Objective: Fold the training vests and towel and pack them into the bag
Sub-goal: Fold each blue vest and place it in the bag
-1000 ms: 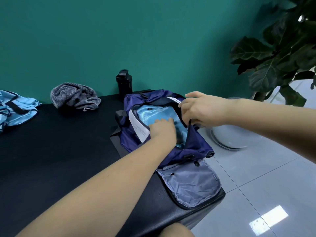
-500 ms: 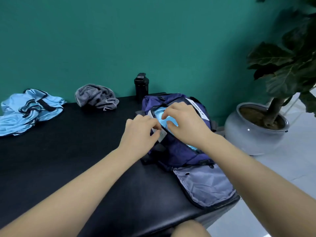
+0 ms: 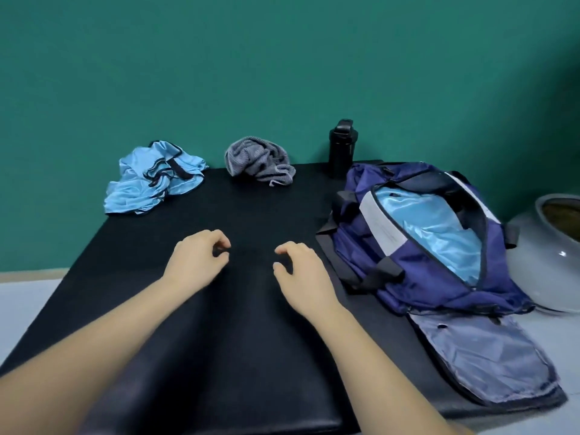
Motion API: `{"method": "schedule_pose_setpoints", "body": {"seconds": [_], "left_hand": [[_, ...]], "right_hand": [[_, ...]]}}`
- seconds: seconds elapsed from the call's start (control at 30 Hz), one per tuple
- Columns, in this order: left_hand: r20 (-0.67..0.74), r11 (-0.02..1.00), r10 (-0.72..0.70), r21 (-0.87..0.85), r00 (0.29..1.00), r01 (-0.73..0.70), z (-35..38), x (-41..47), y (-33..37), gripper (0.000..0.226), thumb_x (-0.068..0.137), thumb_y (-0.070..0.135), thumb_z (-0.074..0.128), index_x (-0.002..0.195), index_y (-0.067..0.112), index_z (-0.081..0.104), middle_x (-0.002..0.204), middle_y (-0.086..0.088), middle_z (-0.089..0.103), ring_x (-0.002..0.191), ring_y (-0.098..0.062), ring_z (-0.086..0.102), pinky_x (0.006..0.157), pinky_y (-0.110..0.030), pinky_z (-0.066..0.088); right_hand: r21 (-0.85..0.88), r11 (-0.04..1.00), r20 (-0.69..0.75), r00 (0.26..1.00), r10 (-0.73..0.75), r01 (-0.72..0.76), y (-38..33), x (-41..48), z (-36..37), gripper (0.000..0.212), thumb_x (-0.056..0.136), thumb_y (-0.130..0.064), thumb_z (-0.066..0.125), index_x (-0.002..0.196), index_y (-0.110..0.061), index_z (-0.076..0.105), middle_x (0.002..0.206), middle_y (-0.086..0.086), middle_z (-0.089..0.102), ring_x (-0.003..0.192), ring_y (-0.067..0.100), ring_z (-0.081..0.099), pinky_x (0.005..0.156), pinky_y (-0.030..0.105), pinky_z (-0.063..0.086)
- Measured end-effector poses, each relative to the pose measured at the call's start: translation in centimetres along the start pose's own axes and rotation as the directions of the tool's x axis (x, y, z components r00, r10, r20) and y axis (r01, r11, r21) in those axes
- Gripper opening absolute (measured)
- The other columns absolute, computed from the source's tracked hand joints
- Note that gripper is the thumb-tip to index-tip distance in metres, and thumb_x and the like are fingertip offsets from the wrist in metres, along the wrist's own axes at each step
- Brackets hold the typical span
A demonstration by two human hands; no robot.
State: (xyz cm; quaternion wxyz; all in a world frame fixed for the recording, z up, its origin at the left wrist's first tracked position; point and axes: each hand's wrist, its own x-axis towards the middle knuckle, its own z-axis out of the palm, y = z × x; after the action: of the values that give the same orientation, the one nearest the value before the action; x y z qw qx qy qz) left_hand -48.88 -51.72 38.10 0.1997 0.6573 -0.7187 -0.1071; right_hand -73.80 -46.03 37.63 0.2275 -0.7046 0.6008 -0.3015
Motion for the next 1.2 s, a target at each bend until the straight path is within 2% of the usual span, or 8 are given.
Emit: {"method": "schedule_pose_setpoints", "body": {"seconds": [0.13, 0.27, 0.37, 0.43, 0.53, 0.77, 1.03, 1.2], "left_hand": [[-0.017, 0.994, -0.084, 0.067, 0.996, 0.085, -0.9, 3.3, -5.7, 0.017, 0.087, 0.024, 0.073, 0.099, 0.034, 0.067, 0.093, 0.015, 0.060, 0.093, -0.015, 0.065, 0.086, -0.039, 0.056], [-0.085, 0.974, -0.143, 0.165, 0.986, 0.155, -2.2, 7.7, -10.8, 0.020, 0.087, 0.022, 0.071, 0.107, 0.028, 0.068, 0.104, 0.006, 0.058, 0.103, -0.023, 0.062, 0.089, -0.041, 0.054], [-0.121, 0.945, -0.186, 0.248, 0.975, 0.211, -2.7, 10.9, -13.9, 0.034, 0.089, 0.030, 0.072, 0.123, 0.029, 0.068, 0.134, -0.003, 0.055, 0.127, -0.032, 0.053, 0.104, -0.048, 0.050], [-0.089, 0.912, -0.231, 0.328, 0.969, 0.247, -3.0, 12.5, -15.5, 0.046, 0.093, 0.043, 0.070, 0.138, 0.035, 0.064, 0.160, -0.007, 0.040, 0.146, -0.036, 0.038, 0.115, -0.053, 0.041], [-0.047, 0.891, -0.261, 0.373, 0.964, 0.259, -3.5, 14.5, -16.8, 0.057, 0.096, 0.052, 0.066, 0.151, 0.039, 0.054, 0.173, -0.007, 0.023, 0.157, -0.036, 0.021, 0.124, -0.057, 0.028], [-0.068, 0.890, -0.271, 0.363, 0.960, 0.277, -4.3, 18.8, -16.6, 0.066, 0.097, 0.048, 0.064, 0.157, 0.030, 0.044, 0.173, -0.006, 0.023, 0.157, -0.035, 0.022, 0.124, -0.060, 0.027], [-0.067, 0.870, -0.313, 0.380, 0.948, 0.314, -4.9, 22.2, -17.3, 0.069, 0.098, 0.047, 0.064, 0.161, 0.028, 0.041, 0.176, -0.004, 0.017, 0.161, -0.034, 0.012, 0.125, -0.063, 0.021], [-0.123, 0.895, -0.237, 0.357, 0.964, 0.266, -5.4, 22.9, -17.4, 0.057, 0.099, 0.040, 0.061, 0.151, 0.017, 0.055, 0.161, -0.009, 0.043, 0.146, -0.037, 0.040, 0.118, -0.061, 0.034]], "right_hand": [[-0.134, 0.990, 0.077, 0.997, -0.033, 0.043, 1.5, -0.1, 3.4, 0.049, 0.108, -0.041, 0.053, 0.155, -0.028, 0.046, 0.159, -0.011, 0.044, 0.149, 0.012, 0.035, 0.123, 0.036, 0.028], [-0.221, 0.973, 0.153, 0.988, -0.033, 0.067, 2.6, 0.7, 5.1, 0.061, 0.110, -0.050, 0.043, 0.166, -0.028, 0.030, 0.174, -0.007, 0.023, 0.162, 0.012, 0.011, 0.131, 0.034, 0.009], [-0.325, 0.939, 0.144, 0.987, -0.065, 0.109, 3.4, 1.3, 5.3, 0.063, 0.111, -0.054, 0.034, 0.167, -0.027, 0.027, 0.176, -0.007, 0.017, 0.162, 0.010, 0.007, 0.132, 0.032, 0.002], [-0.379, 0.917, 0.130, 0.988, -0.079, 0.123, 3.4, 1.5, 5.5, 0.062, 0.111, -0.055, 0.029, 0.166, -0.027, 0.029, 0.176, -0.007, 0.017, 0.163, 0.010, 0.007, 0.132, 0.033, 0.002], [-0.432, 0.892, 0.108, 0.989, -0.099, 0.136, 3.5, 1.2, 5.9, 0.062, 0.111, -0.055, 0.020, 0.165, -0.027, 0.033, 0.175, -0.007, 0.019, 0.163, 0.012, 0.009, 0.132, 0.036, 0.007], [-0.490, 0.861, 0.077, 0.991, -0.110, 0.134, 3.3, 1.2, 6.5, 0.065, 0.106, -0.054, 0.022, 0.157, -0.024, 0.049, 0.169, -0.003, 0.037, 0.159, 0.016, 0.028, 0.129, 0.042, 0.023], [-0.509, 0.851, 0.057, 0.992, -0.114, 0.127, 3.4, 1.2, 6.8, 0.060, 0.106, -0.052, 0.028, 0.155, -0.024, 0.050, 0.166, 0.000, 0.040, 0.158, 0.019, 0.030, 0.127, 0.043, 0.024], [-0.514, 0.849, 0.062, 0.992, -0.108, 0.124, 3.4, 1.2, 6.9, 0.060, 0.106, -0.052, 0.028, 0.155, -0.025, 0.049, 0.167, -0.001, 0.039, 0.158, 0.019, 0.027, 0.128, 0.043, 0.023]]}}
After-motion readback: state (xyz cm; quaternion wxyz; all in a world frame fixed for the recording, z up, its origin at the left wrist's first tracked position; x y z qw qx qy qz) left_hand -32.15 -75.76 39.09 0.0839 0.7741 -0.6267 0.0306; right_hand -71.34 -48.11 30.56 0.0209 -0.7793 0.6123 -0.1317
